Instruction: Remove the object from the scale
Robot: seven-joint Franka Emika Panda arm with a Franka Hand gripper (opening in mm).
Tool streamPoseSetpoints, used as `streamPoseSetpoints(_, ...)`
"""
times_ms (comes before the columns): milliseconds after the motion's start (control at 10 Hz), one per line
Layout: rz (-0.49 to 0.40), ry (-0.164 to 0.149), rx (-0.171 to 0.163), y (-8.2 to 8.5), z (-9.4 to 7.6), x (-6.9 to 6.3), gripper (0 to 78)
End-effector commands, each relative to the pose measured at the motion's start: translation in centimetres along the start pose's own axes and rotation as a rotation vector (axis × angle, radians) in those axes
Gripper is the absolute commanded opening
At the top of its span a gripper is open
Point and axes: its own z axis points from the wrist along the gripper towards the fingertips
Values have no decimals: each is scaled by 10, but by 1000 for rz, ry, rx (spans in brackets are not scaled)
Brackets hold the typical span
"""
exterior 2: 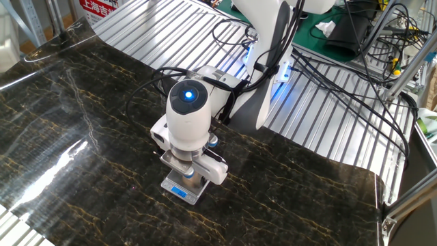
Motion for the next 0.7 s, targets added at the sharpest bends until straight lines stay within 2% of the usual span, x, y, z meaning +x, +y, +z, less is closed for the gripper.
streamPoseSetpoints(100,5,-5,0,0,-1,-1,775)
streamPoseSetpoints(200,5,-5,0,0,-1,-1,11)
streamPoseSetpoints(700,5,-5,0,0,-1,-1,11)
